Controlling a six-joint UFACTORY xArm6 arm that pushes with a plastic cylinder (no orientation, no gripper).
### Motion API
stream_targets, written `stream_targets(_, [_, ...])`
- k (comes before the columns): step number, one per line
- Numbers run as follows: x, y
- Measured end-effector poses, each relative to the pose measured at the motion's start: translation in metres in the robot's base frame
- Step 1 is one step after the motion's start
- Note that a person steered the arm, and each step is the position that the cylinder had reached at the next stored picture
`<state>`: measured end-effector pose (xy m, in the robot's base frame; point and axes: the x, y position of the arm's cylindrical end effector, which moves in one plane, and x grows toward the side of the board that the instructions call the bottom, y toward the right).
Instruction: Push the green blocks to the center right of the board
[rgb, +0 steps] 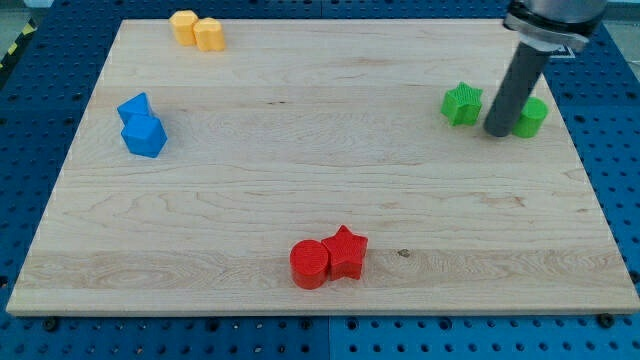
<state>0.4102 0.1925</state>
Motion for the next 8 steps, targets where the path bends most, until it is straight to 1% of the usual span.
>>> stream_targets(1, [-0.001,-0.071])
stream_targets(2, [-0.044,-0.091])
stream_targets(3, [-0.064,-0.065])
stream_targets(6, [-0.056,-0.036])
stream_targets(7, [-0.042,-0.016])
stream_targets(8, [-0.04,-0.001])
